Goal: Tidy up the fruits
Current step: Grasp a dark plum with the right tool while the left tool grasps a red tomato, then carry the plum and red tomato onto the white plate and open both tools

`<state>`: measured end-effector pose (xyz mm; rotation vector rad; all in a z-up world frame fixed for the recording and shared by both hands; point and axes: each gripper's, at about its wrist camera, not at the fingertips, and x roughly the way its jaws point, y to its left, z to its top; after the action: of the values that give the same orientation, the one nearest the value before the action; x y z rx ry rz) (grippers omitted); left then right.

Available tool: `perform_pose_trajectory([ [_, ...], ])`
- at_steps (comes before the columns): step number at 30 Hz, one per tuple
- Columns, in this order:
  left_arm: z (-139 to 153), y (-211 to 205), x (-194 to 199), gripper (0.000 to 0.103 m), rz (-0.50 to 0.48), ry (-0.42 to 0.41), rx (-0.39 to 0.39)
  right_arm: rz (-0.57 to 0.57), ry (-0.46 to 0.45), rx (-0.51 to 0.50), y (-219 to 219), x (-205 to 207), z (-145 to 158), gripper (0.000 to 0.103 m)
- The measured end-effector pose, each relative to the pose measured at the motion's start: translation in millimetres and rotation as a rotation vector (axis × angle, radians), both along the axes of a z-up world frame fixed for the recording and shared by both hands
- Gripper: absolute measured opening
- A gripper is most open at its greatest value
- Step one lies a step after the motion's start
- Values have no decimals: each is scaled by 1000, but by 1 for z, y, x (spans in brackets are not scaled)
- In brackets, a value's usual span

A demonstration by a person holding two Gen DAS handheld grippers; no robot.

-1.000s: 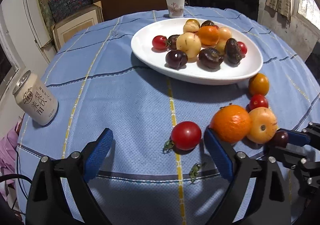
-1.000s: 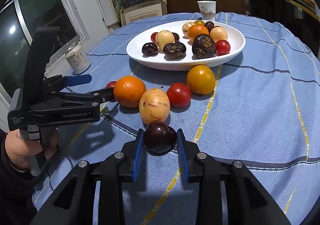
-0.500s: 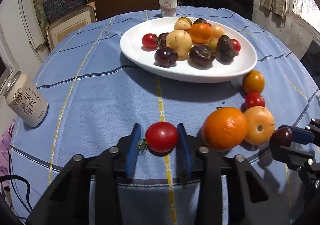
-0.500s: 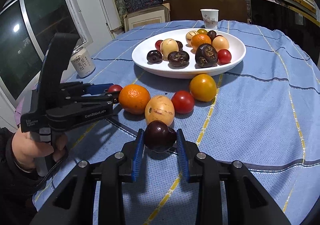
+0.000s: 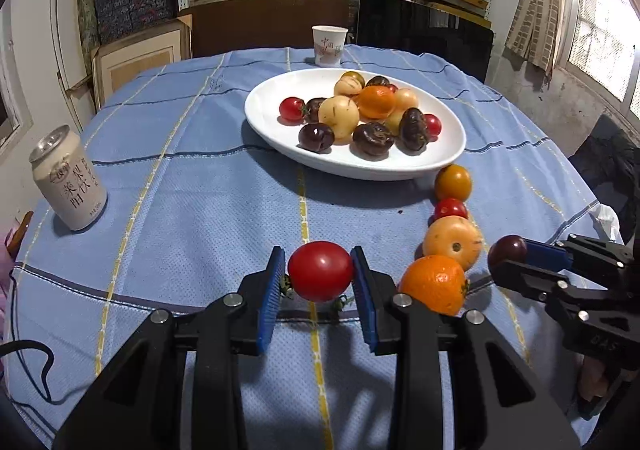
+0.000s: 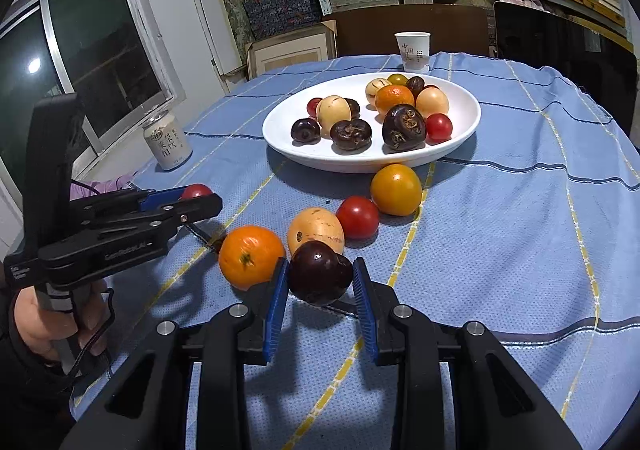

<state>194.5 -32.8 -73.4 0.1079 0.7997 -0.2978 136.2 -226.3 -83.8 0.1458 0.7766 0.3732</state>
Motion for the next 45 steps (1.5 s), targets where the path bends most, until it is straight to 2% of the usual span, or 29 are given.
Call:
perform_pose_trajectory([
  [8, 34, -1, -23, 33, -12, -67, -3, -29, -32, -3, -7, -18, 18, 33],
  [15, 61, -5, -26, 33, -3, -105, -10, -45, -122, -55, -12, -15, 68, 33],
  [20, 82, -7, -14, 33, 3, -124, -15, -65, -176, -79, -23, 6, 106, 33],
  [25, 89, -16, 18, 33, 16, -127, 7, -103, -171, -105, -31, 45, 119, 33],
  [30, 90, -29, 60, 33, 27, -124, 39, -118, -146, -136, -35, 85, 120, 33],
  [34, 79, -35, 103, 33, 45, -79, 56, -121, -121, -164, -33, 120, 113, 33],
  [43, 37, -41, 176, 34, 70, 35, 47, -102, -7, -176, -20, 194, 70, 33],
  [45, 30, -44, 186, 36, 72, 51, 52, -93, 19, -174, -17, 207, 60, 33],
])
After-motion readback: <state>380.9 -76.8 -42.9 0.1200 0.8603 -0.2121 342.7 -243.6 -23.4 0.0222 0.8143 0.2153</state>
